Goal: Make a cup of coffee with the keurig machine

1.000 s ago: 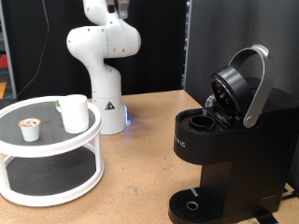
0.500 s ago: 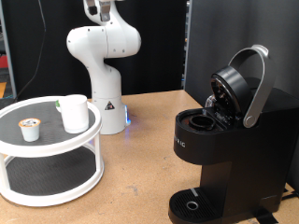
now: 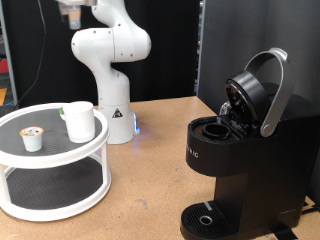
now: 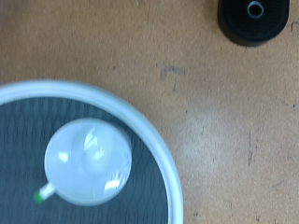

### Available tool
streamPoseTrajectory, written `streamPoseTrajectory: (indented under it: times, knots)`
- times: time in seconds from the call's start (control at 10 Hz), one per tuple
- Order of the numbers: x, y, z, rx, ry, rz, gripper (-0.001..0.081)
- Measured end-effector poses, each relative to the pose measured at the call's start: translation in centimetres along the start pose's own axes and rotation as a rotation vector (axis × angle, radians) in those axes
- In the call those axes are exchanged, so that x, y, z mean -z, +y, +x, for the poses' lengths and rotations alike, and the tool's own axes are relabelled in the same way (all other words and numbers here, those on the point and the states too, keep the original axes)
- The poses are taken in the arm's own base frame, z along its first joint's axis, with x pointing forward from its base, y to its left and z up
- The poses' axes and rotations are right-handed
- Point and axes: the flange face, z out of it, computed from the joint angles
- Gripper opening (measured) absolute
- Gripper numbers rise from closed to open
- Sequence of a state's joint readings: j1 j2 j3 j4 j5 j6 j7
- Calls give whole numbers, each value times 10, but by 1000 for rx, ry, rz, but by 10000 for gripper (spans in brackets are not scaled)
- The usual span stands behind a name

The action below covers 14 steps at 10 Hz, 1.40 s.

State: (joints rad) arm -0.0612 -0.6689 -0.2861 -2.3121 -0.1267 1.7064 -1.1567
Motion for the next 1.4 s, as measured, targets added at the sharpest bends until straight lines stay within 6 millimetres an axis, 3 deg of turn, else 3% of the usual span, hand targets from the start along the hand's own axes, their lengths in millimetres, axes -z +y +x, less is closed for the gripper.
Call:
streamPoseTrajectory:
  times: [0.5, 0.9, 1.4]
  knots:
    - [-5, 13, -18, -8, -20, 3, 806]
    - [-26, 45, -54, -27, -66, -19, 806]
    - [-51, 70, -67, -59, -73, -18, 806]
